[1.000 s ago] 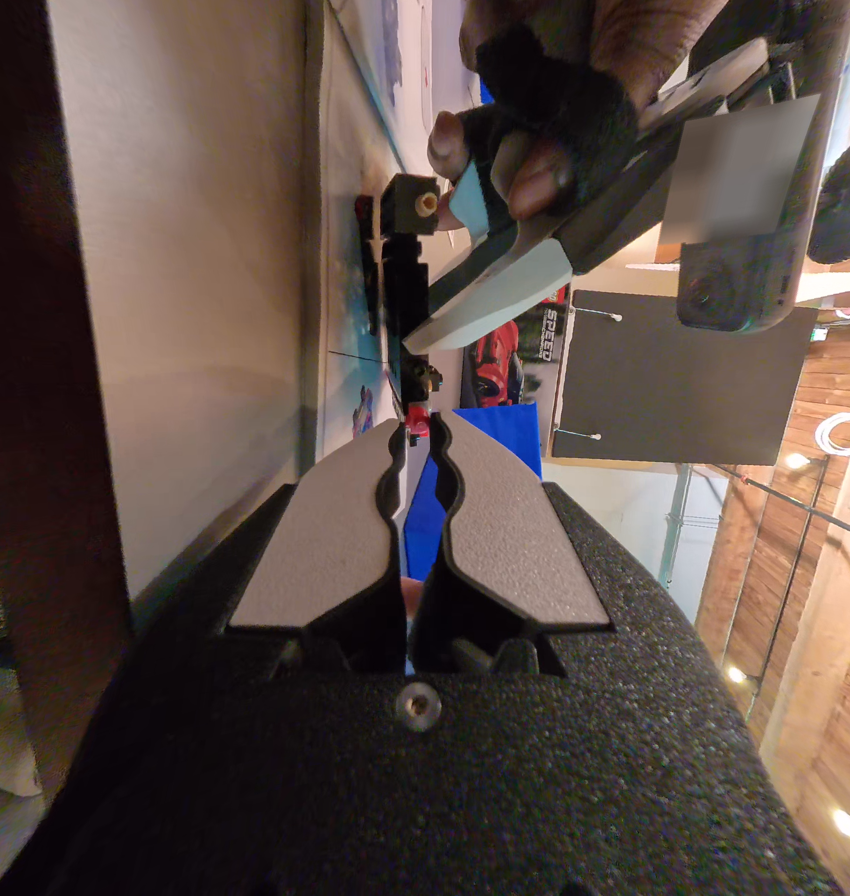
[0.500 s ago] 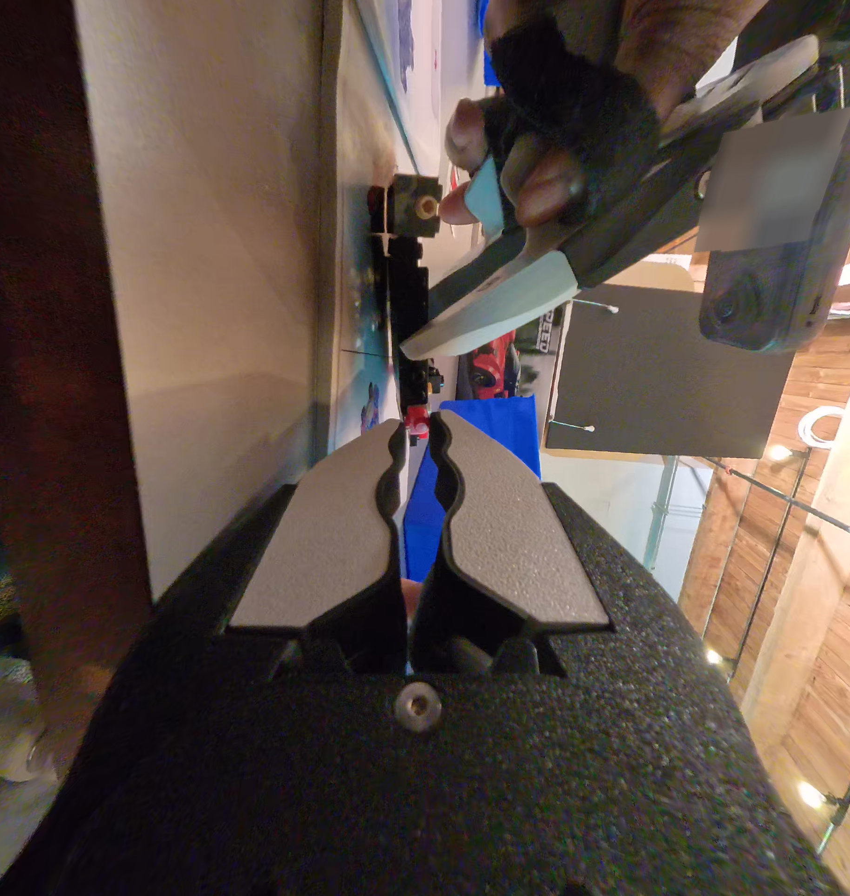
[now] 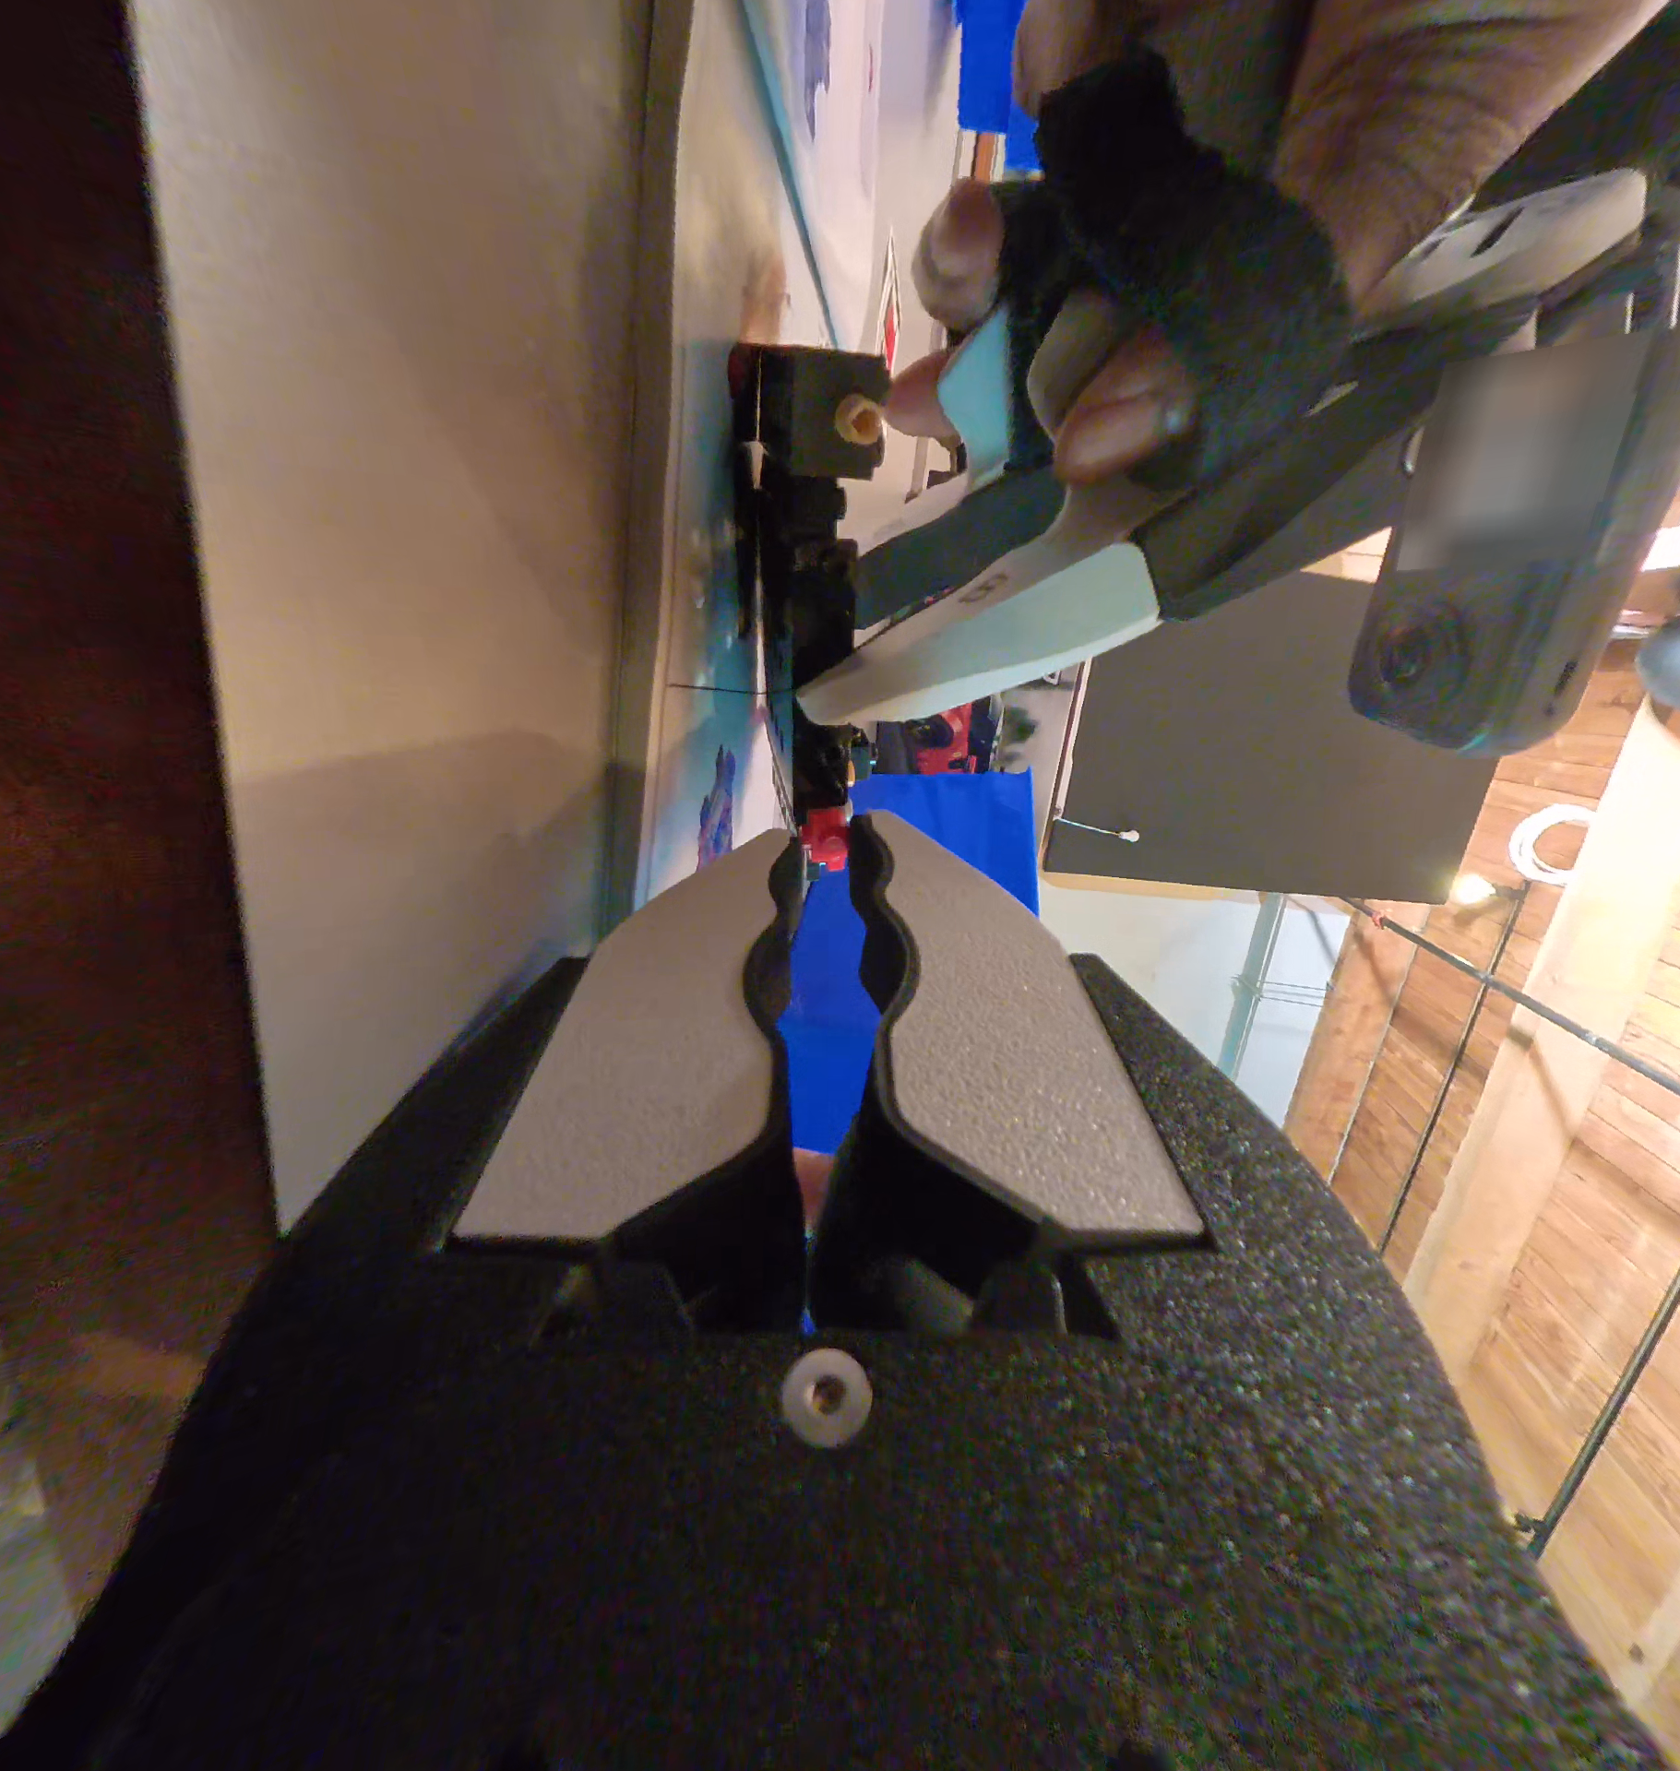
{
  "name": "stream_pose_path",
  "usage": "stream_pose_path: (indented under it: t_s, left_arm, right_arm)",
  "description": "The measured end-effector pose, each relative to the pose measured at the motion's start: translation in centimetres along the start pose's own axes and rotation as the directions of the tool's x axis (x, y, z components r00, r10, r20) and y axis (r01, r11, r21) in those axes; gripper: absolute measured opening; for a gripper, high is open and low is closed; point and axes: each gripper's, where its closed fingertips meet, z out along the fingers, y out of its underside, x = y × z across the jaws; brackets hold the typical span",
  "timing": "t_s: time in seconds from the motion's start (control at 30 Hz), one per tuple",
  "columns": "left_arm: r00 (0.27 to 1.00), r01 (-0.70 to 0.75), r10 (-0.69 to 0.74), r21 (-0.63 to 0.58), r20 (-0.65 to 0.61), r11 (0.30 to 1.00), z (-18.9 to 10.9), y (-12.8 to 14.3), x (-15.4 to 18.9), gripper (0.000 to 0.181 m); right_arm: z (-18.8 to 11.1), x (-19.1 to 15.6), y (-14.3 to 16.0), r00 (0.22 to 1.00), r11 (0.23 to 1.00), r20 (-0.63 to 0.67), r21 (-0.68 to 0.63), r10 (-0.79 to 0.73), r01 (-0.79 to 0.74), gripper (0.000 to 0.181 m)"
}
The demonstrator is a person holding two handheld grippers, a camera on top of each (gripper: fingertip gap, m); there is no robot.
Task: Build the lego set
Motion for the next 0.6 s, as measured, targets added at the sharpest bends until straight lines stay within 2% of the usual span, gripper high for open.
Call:
stream_pose_path:
  t_s: [0.03, 0.37, 0.47, 0.53, 0.6]
  left_arm:
    - [1.000, -0.005, 0.005, -0.002, 0.001, 1.000, 0.00, 0.01, 0.01, 0.056]
    - [1.000, -0.010, 0.010, 0.041, 0.005, 0.999, 0.01, -0.01, -0.11, 0.060]
    - [0.999, -0.038, 0.037, 0.066, 0.009, 0.997, -0.20, -0.06, -0.30, 0.060]
    - [0.998, -0.065, 0.065, 0.086, -0.001, 0.994, -0.48, -0.10, -0.22, 0.060]
    - [0.989, -0.141, 0.139, 0.043, 0.050, 0.989, -0.37, 0.56, -0.63, 0.057]
  right_arm:
    - [-0.01, -0.01, -0.01, 1.000, 1.000, 0.000, 0.003, 0.002, -0.002, 0.009]
    - [-0.02, -0.07, -0.14, 0.999, 0.999, 0.010, 0.034, 0.041, -0.042, 0.009]
    - [-0.04, -0.21, -0.46, 0.983, 0.981, 0.073, 0.087, 0.168, -0.175, 0.014]
    - [-0.03, 0.07, -0.22, 0.938, 0.939, 0.139, 0.094, 0.317, -0.331, 0.038]
    - [-0.26, -0.11, -0.47, 0.848, 0.860, 0.279, 0.119, 0.450, -0.495, 0.049]
